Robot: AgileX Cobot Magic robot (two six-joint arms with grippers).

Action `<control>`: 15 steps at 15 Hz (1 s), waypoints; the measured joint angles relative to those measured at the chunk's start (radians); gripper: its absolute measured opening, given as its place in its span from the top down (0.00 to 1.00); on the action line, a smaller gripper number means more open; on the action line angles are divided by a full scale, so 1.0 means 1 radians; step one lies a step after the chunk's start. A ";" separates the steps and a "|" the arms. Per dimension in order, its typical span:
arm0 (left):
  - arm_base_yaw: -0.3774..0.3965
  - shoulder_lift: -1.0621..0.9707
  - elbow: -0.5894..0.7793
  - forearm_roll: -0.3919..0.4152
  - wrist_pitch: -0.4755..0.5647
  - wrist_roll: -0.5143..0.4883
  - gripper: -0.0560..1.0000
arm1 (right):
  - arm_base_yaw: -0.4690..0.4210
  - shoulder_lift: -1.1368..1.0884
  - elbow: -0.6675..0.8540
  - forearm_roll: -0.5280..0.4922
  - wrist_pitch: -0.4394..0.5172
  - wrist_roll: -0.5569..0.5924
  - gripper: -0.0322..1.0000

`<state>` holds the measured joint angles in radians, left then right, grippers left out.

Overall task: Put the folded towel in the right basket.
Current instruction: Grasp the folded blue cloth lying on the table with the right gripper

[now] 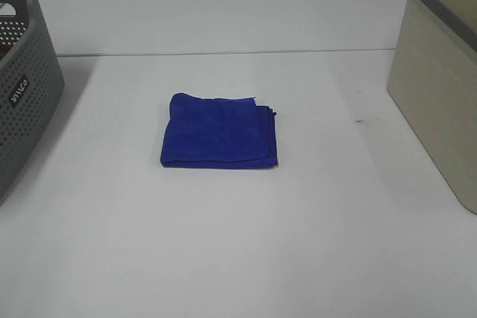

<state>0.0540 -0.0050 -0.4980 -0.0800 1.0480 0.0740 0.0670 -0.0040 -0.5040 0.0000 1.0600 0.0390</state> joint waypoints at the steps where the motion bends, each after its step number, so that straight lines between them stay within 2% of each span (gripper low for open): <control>1: 0.000 0.000 0.000 0.000 0.000 0.000 0.01 | 0.000 0.000 0.000 0.000 0.000 0.000 0.01; 10: 0.000 0.000 0.000 0.000 0.000 0.000 0.01 | 0.000 0.016 -0.008 0.000 -0.001 0.003 0.01; 13: 0.000 0.000 0.000 0.000 0.000 0.000 0.01 | 0.000 0.272 -0.142 0.031 -0.005 0.018 0.01; 15: 0.000 0.000 0.000 0.000 0.000 0.000 0.01 | 0.000 0.589 -0.354 0.120 0.055 -0.003 0.01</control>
<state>0.0540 -0.0050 -0.4980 -0.0800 1.0480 0.0740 0.0670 0.5850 -0.8580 0.1200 1.1150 0.0360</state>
